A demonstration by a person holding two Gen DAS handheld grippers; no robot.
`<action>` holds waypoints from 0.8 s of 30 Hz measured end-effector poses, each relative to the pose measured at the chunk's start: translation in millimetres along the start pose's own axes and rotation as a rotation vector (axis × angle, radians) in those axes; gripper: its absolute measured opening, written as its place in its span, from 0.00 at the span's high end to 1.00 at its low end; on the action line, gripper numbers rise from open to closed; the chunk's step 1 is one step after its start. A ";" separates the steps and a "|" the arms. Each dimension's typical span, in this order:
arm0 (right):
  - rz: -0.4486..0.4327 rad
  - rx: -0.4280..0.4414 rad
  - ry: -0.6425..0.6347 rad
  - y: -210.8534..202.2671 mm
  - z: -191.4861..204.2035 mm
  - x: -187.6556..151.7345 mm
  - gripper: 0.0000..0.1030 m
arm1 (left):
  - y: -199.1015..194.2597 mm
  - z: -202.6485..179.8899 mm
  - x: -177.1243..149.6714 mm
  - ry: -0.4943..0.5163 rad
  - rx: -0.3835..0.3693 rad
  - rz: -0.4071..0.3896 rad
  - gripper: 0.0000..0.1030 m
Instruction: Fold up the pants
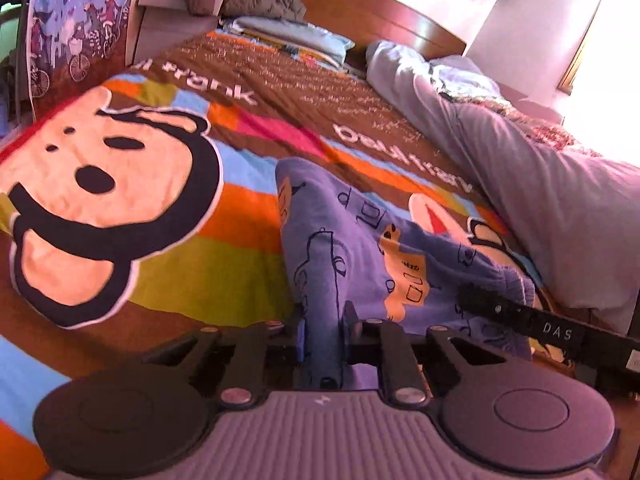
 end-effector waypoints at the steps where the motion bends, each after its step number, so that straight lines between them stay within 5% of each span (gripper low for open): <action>1: -0.003 -0.009 0.016 -4.0 3.0 -0.8 0.79 | -4.7 1.1 1.6 -0.006 -0.004 -0.011 0.83; 5: -0.009 -0.052 0.044 -15.1 19.1 2.6 0.80 | -16.5 7.7 13.3 -0.017 -0.020 -0.042 0.84; 11: -0.079 -0.108 -0.076 -22.1 66.8 35.2 0.80 | -33.3 24.0 42.8 0.021 -0.021 -0.100 0.84; 14: -0.083 -0.105 -0.104 -16.2 87.7 45.8 0.80 | -36.3 43.6 50.8 0.035 -0.017 -0.065 0.84; 17: -0.015 -0.087 -0.069 1.2 97.2 39.3 0.78 | -35.1 72.0 44.7 -0.055 -0.012 -0.011 0.84; 19: 0.056 -0.060 -0.017 16.8 96.6 26.8 0.72 | -32.1 90.2 39.5 -0.130 -0.011 0.027 0.84; 24: 0.131 -0.134 0.078 40.9 81.3 -5.9 0.28 | -25.5 116.4 22.1 -0.157 -0.009 0.050 0.83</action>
Point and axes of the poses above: each gripper's, at about its wrist camera, not at the fingertips, and y roughly the way its jaws point, z to its left, x to its top, the point moved 5 cm from there along y, roughly the way its jaws point, and after that the axes turned 8 degrees about -x, right-handed, at the moved point
